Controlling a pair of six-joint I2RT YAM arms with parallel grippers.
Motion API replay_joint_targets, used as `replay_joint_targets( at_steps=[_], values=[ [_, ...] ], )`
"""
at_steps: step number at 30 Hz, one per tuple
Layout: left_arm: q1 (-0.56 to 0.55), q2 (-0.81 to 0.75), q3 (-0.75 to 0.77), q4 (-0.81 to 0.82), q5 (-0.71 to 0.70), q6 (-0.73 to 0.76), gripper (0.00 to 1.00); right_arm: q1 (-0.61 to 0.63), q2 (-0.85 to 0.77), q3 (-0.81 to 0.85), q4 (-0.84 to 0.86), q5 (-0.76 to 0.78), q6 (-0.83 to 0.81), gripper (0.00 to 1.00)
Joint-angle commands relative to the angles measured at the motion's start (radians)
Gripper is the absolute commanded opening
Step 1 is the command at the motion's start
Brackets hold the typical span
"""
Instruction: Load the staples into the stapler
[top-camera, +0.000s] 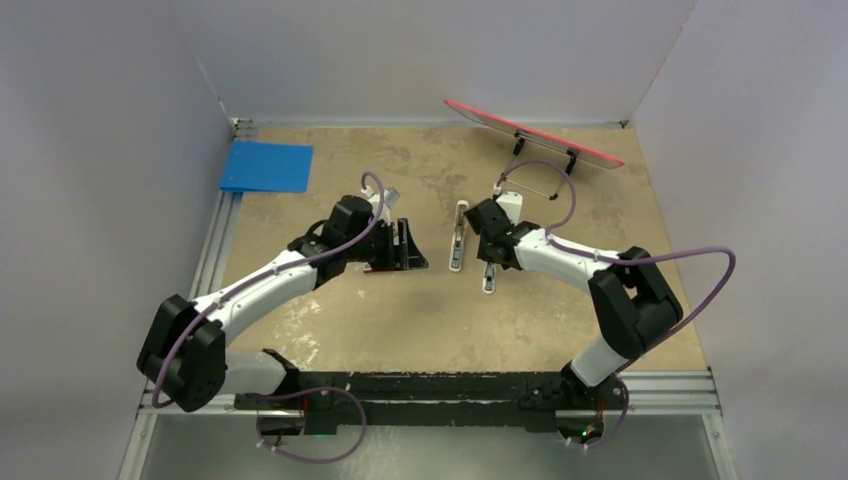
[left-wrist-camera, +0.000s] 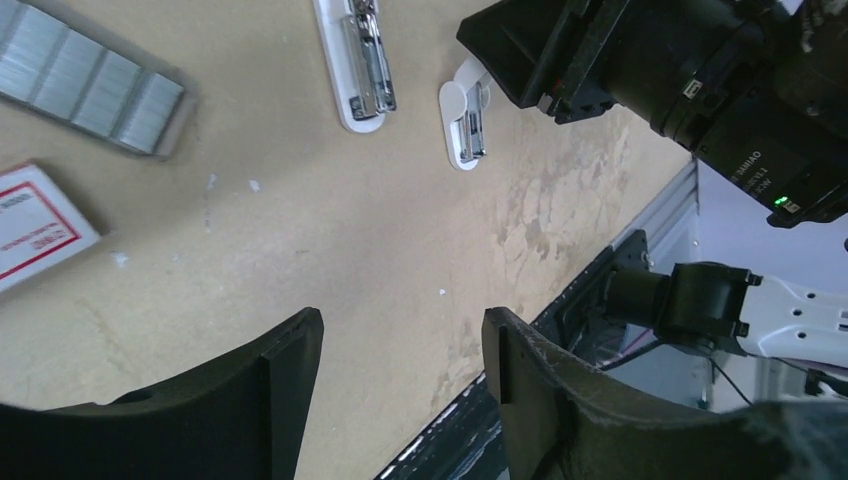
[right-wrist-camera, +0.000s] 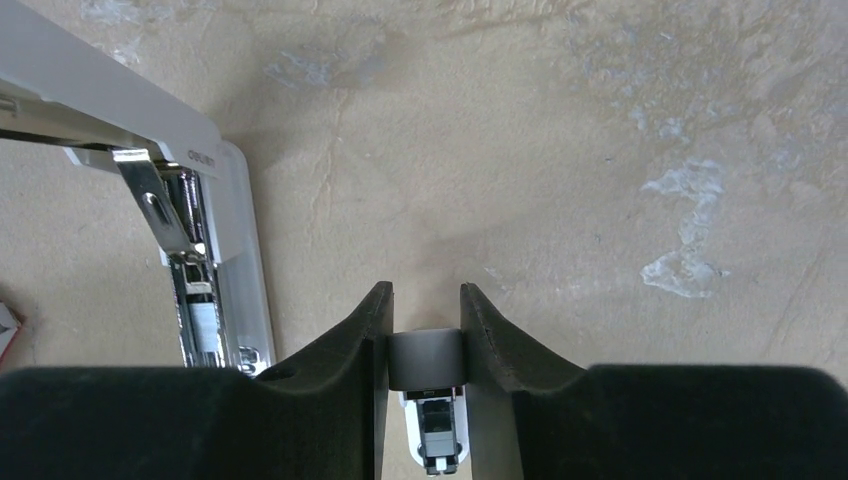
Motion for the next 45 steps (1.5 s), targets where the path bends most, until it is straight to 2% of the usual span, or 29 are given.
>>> replay_joint_targets(
  at_steps=[1, 5, 9, 14, 17, 23, 29, 39, 45],
  values=[
    [0.004, 0.060, -0.042, 0.174, 0.133, -0.060, 0.58, -0.002, -0.067, -0.025, 0.024, 0.019, 0.000, 0.23],
    [-0.012, 0.134, -0.061, 0.304, 0.158, -0.104, 0.54, -0.001, -0.087, -0.030, 0.074, 0.031, 0.013, 0.20],
    [-0.069, 0.156, -0.106, 0.426, 0.047, -0.134, 0.56, 0.002, -0.106, -0.043, 0.116, -0.024, 0.036, 0.20],
    [-0.095, 0.254, -0.127, 0.528, 0.065, -0.176, 0.56, 0.054, -0.087, -0.035, 0.124, -0.047, 0.066, 0.20],
    [-0.106, 0.297, -0.149, 0.580, 0.073, -0.204, 0.52, 0.092, -0.075, -0.024, 0.103, -0.045, 0.099, 0.20],
    [-0.124, 0.367, -0.175, 0.620, 0.050, -0.231, 0.36, 0.159, -0.064, -0.014, 0.050, -0.056, 0.173, 0.20],
    [-0.145, 0.433, -0.177, 0.681, 0.066, -0.242, 0.32, 0.187, -0.075, -0.019, 0.023, -0.047, 0.221, 0.20],
    [-0.145, 0.552, -0.124, 0.706, 0.121, -0.251, 0.18, 0.197, -0.087, -0.040, 0.052, -0.073, 0.231, 0.19],
    [-0.147, 0.600, -0.087, 0.618, 0.119, -0.265, 0.06, 0.212, -0.091, -0.037, 0.043, -0.074, 0.238, 0.19]
  ],
)
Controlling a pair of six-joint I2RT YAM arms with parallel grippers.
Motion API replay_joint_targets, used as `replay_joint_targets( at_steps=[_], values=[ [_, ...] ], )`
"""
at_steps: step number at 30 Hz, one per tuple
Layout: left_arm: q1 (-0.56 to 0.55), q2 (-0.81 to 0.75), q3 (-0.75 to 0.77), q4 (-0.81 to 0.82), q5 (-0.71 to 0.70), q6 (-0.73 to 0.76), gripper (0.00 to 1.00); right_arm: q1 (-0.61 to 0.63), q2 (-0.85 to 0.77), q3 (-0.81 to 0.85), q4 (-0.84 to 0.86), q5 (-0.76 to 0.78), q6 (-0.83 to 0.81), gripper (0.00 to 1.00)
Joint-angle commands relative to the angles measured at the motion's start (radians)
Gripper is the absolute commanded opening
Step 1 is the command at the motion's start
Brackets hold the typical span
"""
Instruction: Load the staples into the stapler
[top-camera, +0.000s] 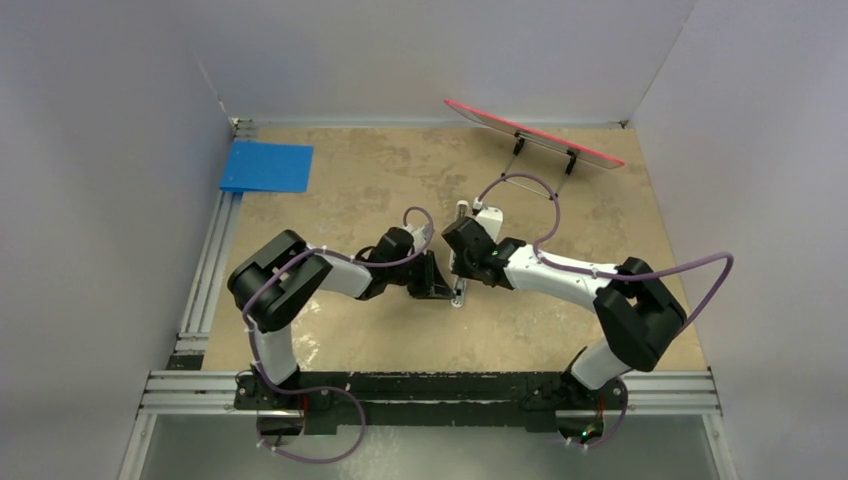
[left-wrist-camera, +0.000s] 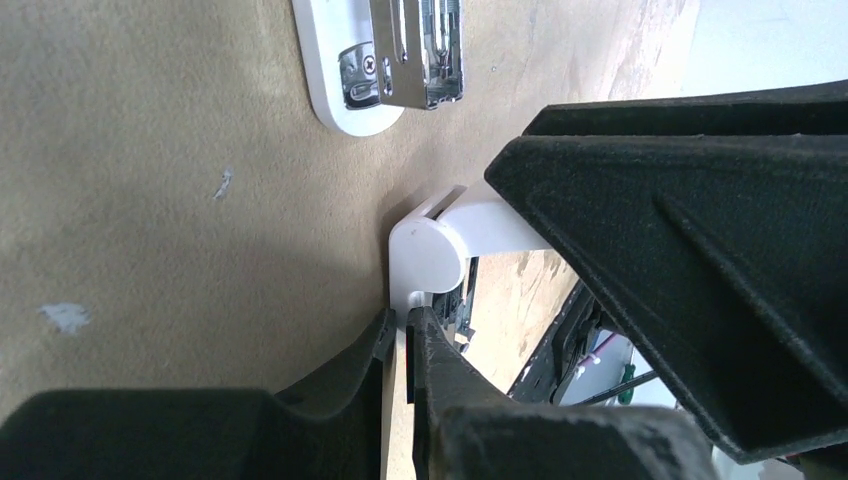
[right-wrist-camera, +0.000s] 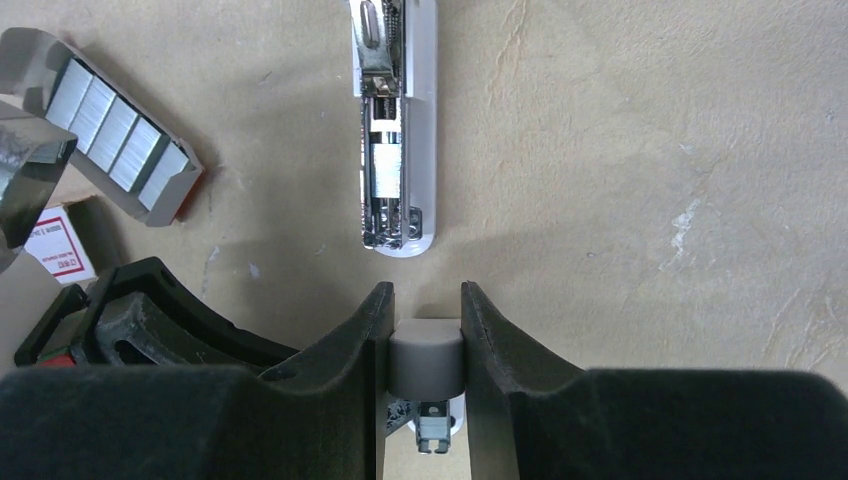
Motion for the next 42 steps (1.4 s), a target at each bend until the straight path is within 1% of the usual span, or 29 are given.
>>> replay_joint_targets(
  at_steps=[1, 3, 6, 10, 18, 25, 31, 35, 38, 39, 40, 42],
  values=[
    [-0.008, 0.050, 0.035, -0.068, -0.014, -0.005, 0.06, 0.032, -0.027, 0.006, 0.008, -0.005, 0.045, 0.19],
    [-0.009, 0.060, 0.049, -0.115, -0.021, -0.005, 0.05, 0.046, -0.034, 0.005, -0.016, 0.006, 0.058, 0.19],
    [-0.009, 0.073, 0.054, -0.139, -0.029, -0.011, 0.04, 0.072, -0.040, -0.001, -0.051, 0.012, 0.079, 0.19],
    [-0.008, 0.088, 0.079, -0.199, -0.048, -0.004, 0.03, 0.123, -0.039, -0.006, -0.106, 0.020, 0.130, 0.16],
    [-0.007, 0.123, 0.097, -0.211, -0.033, 0.003, 0.03, 0.239, -0.005, -0.001, -0.200, 0.033, 0.243, 0.15],
    [-0.001, 0.133, 0.105, -0.208, -0.007, -0.002, 0.03, 0.264, -0.008, -0.041, -0.174, 0.047, 0.296, 0.14],
    [0.004, 0.135, 0.107, -0.206, 0.011, -0.006, 0.03, 0.268, 0.014, -0.097, -0.115, 0.055, 0.321, 0.14],
    [0.005, 0.130, 0.105, -0.204, 0.028, -0.009, 0.04, 0.269, -0.001, -0.077, -0.154, 0.086, 0.343, 0.29],
    [0.005, 0.129, 0.102, -0.197, 0.037, -0.018, 0.06, 0.269, -0.042, -0.045, -0.225, 0.094, 0.371, 0.46],
    [0.005, 0.129, 0.103, -0.199, 0.037, -0.018, 0.06, 0.269, -0.054, -0.035, -0.253, 0.100, 0.376, 0.50],
    [0.005, 0.125, 0.103, -0.200, 0.033, -0.017, 0.07, 0.268, -0.063, -0.027, -0.273, 0.112, 0.378, 0.54],
    [0.005, 0.119, 0.105, -0.207, 0.025, -0.013, 0.07, 0.268, -0.073, -0.009, -0.304, 0.127, 0.379, 0.58]
  ],
)
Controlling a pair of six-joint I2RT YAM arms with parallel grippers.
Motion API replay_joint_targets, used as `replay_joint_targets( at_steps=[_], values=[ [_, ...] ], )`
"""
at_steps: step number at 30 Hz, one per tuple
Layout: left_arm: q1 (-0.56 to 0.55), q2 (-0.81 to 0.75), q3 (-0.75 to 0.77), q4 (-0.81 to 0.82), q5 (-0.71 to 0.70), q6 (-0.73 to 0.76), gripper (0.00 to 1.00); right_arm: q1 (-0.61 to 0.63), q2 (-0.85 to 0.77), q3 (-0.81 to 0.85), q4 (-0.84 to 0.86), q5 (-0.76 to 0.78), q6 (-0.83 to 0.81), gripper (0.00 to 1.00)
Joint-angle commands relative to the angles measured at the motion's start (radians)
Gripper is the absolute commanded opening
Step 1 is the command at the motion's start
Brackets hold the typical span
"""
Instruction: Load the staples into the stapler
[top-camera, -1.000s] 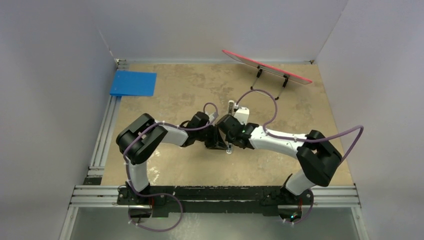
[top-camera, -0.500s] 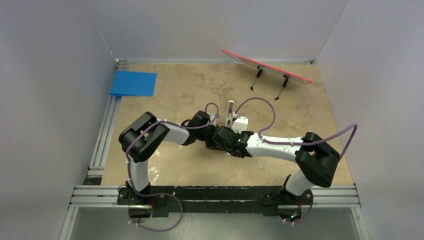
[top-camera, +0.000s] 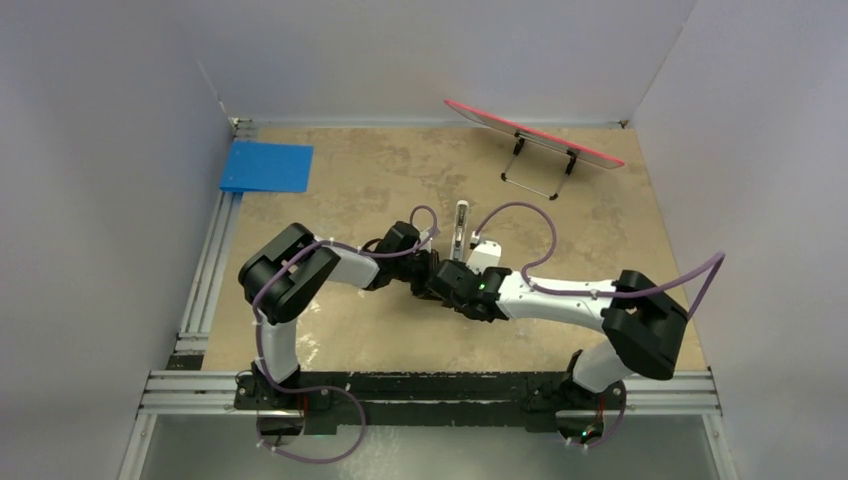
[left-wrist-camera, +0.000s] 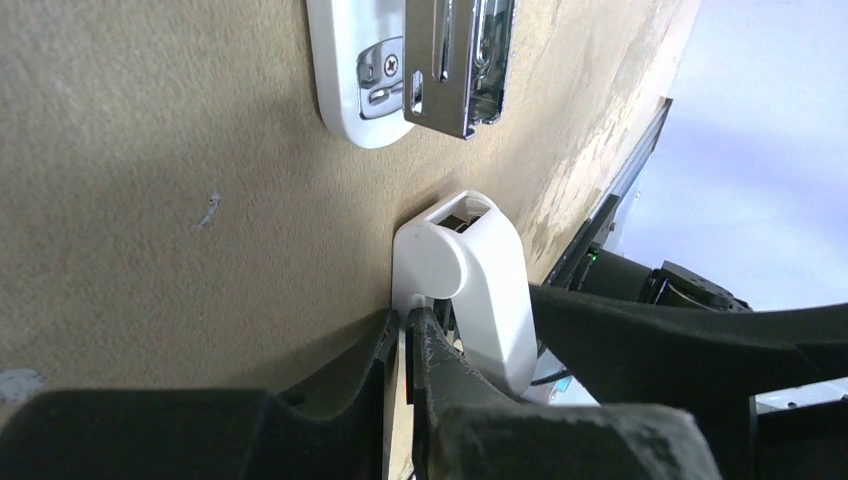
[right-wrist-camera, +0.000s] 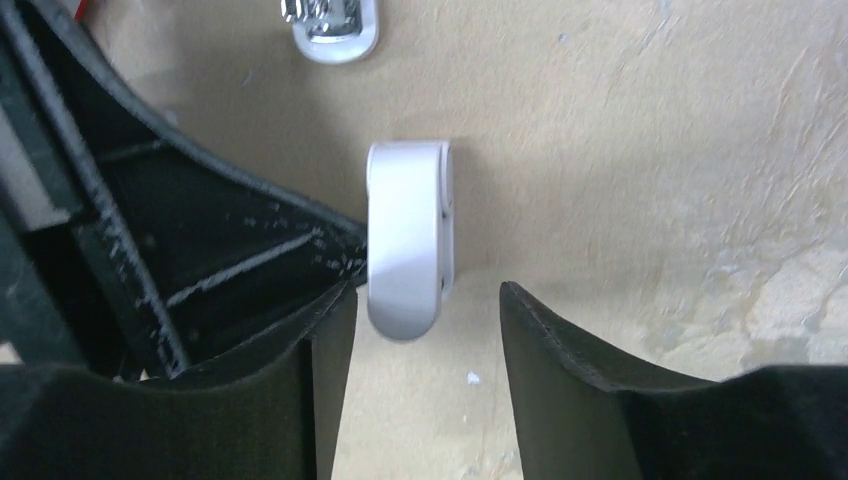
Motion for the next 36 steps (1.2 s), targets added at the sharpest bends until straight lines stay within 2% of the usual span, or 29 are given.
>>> replay_joint_targets(
  at_steps=[1, 7, 9, 11, 15, 20, 27, 36],
  values=[
    [-0.012, 0.038, -0.002, -0.069, -0.084, 0.025, 0.07, 0.019, -0.040, 0.060, -0.107, -0.042, 0.059, 0.58],
    [-0.012, 0.031, -0.008, -0.073, -0.087, 0.031, 0.08, 0.020, -0.051, 0.054, -0.074, -0.069, 0.013, 0.51],
    [-0.012, 0.029, -0.007, -0.072, -0.089, 0.034, 0.07, 0.020, -0.051, 0.046, -0.081, -0.070, 0.010, 0.42],
    [-0.013, 0.030, -0.007, -0.066, -0.080, 0.037, 0.05, 0.019, -0.031, 0.052, -0.087, -0.037, 0.004, 0.37],
    [-0.012, 0.042, 0.001, -0.061, -0.062, 0.037, 0.04, 0.020, 0.026, 0.100, -0.144, 0.010, 0.017, 0.38],
    [-0.013, 0.038, -0.002, -0.059, -0.057, 0.039, 0.04, 0.018, 0.010, 0.116, -0.127, 0.012, 0.000, 0.48],
    [-0.012, 0.039, -0.003, -0.039, -0.044, 0.053, 0.03, 0.007, 0.017, 0.126, -0.114, 0.056, -0.025, 0.47],
    [-0.010, 0.042, -0.012, -0.022, -0.022, 0.048, 0.00, -0.024, 0.036, 0.056, -0.076, -0.001, -0.027, 0.26]
  ],
)
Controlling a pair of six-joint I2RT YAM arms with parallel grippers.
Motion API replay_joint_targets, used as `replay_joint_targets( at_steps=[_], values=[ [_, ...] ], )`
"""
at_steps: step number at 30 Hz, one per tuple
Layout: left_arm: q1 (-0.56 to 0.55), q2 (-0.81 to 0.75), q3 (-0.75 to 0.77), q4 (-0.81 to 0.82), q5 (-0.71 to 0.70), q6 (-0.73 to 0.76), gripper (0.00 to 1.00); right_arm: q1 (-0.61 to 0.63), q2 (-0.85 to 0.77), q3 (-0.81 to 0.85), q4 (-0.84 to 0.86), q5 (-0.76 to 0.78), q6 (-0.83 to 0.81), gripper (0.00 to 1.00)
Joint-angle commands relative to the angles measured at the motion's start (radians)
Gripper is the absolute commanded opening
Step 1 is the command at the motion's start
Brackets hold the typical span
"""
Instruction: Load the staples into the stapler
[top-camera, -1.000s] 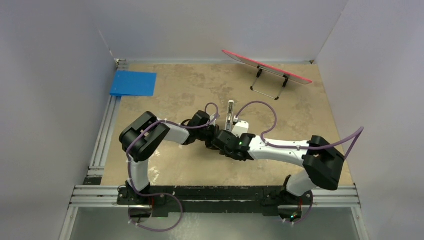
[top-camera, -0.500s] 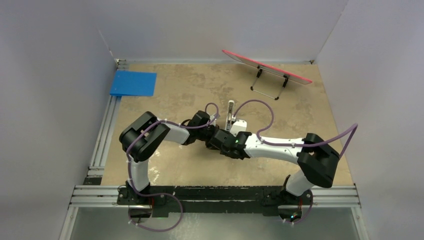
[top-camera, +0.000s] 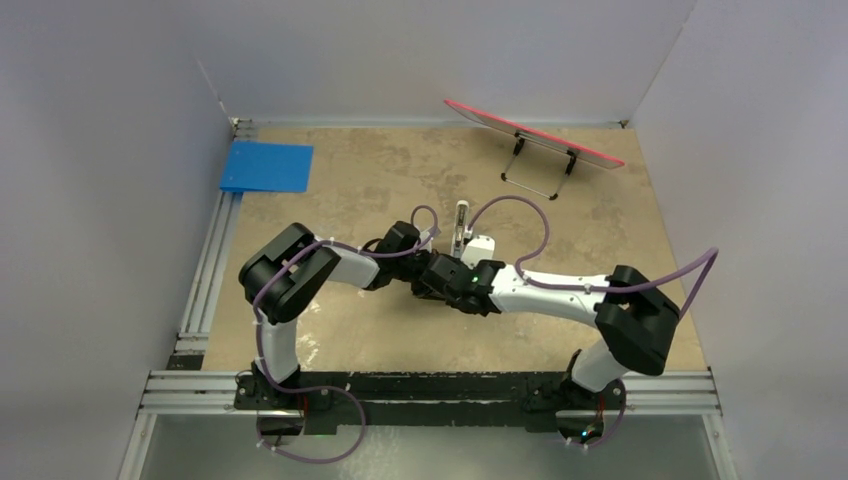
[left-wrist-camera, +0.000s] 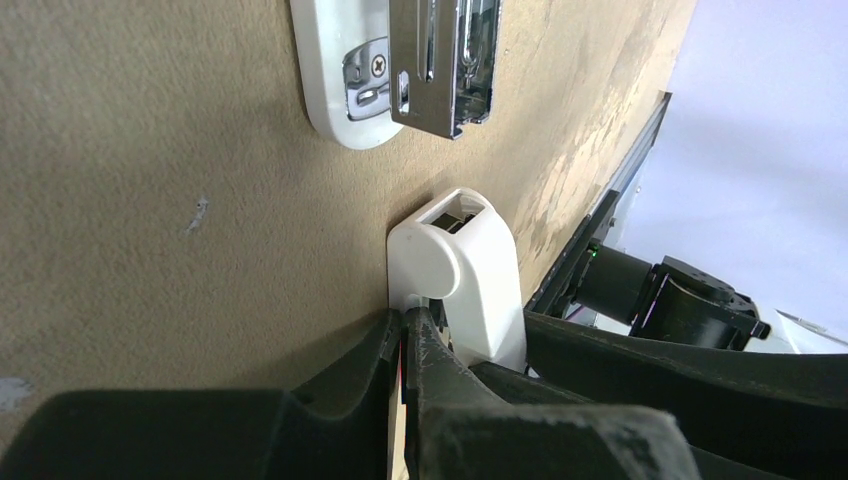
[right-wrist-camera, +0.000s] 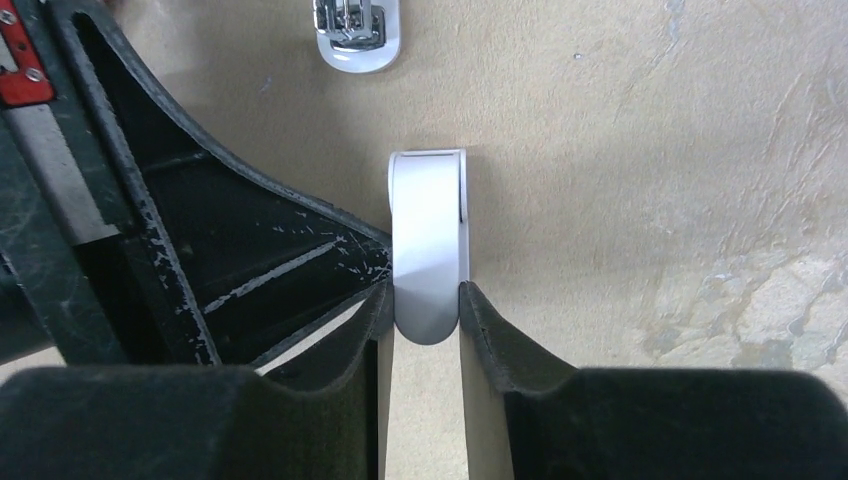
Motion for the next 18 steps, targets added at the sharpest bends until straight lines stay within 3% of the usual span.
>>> replay_joint_targets(
  at_steps=[1, 6, 18],
  values=[
    [-0.008, 0.040, -0.013, -0.028, -0.026, 0.039, 0.00, -0.014, 0.003, -0.050, 0.019, -0.001, 0.011, 0.25],
    [0.000, 0.032, -0.018, -0.027, -0.019, 0.033, 0.00, -0.015, 0.015, -0.127, 0.084, -0.062, 0.012, 0.20],
    [0.012, 0.003, -0.013, -0.052, -0.033, 0.050, 0.01, -0.065, 0.050, -0.193, 0.154, -0.142, -0.033, 0.19]
  ],
)
